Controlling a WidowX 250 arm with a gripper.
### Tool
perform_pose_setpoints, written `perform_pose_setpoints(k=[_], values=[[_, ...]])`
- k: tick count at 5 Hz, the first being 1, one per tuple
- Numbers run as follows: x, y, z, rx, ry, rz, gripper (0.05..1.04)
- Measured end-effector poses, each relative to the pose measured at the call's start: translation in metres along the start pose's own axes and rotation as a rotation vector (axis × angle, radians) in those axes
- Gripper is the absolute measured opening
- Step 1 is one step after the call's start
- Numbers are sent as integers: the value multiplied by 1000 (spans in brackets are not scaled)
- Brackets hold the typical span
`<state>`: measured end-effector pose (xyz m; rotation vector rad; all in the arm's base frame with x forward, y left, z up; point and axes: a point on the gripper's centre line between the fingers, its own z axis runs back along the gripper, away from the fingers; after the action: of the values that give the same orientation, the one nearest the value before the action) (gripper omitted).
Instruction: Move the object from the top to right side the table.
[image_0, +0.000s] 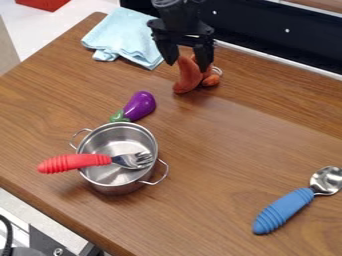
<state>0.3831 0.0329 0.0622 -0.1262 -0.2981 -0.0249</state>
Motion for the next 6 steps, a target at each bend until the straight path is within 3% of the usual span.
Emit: perform_pose_setpoints(k=[2, 4, 5, 6], values=[[6, -8, -36, 48, 63, 40, 999], [4, -5, -49, 124, 100, 32, 951], [4, -7, -50, 114, 98, 24, 734], [5, -6, -50, 99, 87, 29, 606]])
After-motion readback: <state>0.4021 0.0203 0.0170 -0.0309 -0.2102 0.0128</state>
